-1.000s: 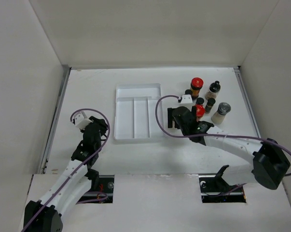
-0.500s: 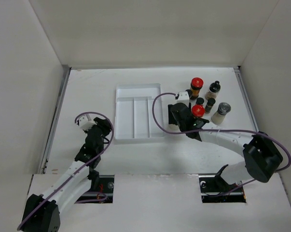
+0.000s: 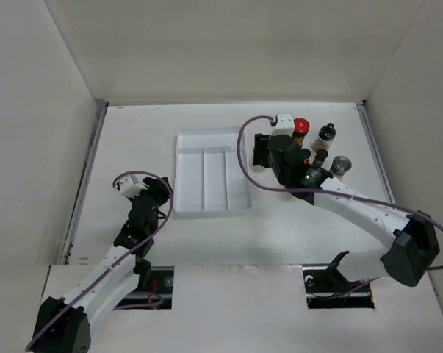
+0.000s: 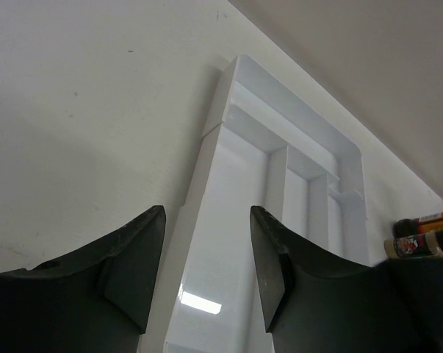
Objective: Organize the condiment bottles
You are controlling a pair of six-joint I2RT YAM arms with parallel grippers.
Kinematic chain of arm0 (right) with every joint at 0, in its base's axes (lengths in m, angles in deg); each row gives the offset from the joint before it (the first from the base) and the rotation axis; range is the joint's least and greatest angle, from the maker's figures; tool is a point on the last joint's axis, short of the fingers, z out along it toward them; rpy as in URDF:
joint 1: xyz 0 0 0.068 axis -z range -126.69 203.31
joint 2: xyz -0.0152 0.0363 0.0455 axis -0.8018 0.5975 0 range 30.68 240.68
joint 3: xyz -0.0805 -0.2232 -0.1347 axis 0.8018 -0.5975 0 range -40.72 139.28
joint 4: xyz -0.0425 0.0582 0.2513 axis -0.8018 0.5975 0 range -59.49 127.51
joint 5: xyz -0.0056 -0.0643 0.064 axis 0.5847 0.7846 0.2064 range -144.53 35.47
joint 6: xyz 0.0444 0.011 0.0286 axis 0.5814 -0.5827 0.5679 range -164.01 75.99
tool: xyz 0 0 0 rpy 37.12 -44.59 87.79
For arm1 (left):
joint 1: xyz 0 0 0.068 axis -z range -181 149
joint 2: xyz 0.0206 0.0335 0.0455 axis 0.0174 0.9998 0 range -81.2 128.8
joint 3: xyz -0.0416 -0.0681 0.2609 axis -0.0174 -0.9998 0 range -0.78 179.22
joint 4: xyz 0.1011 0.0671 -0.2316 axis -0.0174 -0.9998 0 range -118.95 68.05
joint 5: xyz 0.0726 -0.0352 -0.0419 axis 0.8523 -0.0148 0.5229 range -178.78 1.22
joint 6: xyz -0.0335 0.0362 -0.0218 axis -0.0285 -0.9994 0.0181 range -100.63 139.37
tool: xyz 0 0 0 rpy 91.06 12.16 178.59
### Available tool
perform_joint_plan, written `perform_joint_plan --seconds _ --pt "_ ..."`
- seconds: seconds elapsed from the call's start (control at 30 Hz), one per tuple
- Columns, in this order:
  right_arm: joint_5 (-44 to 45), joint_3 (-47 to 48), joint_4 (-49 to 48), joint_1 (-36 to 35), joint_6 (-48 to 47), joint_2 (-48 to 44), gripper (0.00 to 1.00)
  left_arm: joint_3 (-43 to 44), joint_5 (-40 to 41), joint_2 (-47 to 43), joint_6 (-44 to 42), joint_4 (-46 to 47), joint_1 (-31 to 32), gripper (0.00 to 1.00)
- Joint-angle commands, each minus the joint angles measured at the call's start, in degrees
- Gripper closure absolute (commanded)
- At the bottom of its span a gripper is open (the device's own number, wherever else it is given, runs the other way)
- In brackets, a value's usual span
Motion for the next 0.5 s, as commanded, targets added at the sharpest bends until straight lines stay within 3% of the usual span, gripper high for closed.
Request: perform_joint_plan --seconds 0.0,0.47 --pt "-3.44 10.20 -7.57 -0.41 -2.45 4.71 0.48 -0.29 -0.49 0.21 0.04 2.75 -0.49 0.52" --pt "-8.64 50.90 -10.30 -1.90 -1.83 43.04 0.49 -1.96 -4.36 -3.13 2.76 1.87 -3.91 0.50"
